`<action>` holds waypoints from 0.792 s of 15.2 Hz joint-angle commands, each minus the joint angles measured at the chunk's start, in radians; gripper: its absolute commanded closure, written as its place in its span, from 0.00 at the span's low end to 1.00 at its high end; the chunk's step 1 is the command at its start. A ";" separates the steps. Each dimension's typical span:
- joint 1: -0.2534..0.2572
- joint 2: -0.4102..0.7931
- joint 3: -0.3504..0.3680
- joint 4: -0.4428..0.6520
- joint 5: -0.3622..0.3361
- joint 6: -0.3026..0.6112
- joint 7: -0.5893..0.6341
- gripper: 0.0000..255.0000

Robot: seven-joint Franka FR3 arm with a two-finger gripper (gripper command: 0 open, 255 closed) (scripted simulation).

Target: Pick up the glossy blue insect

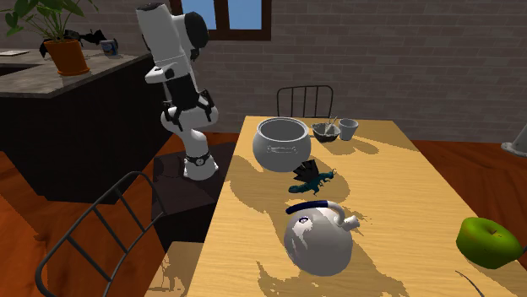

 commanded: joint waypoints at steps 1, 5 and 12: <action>0.000 0.000 0.000 0.000 0.000 0.000 0.000 0.00; 0.048 0.097 0.060 0.024 0.023 0.084 -0.001 0.00; 0.119 0.282 0.165 0.099 0.040 0.213 0.001 0.00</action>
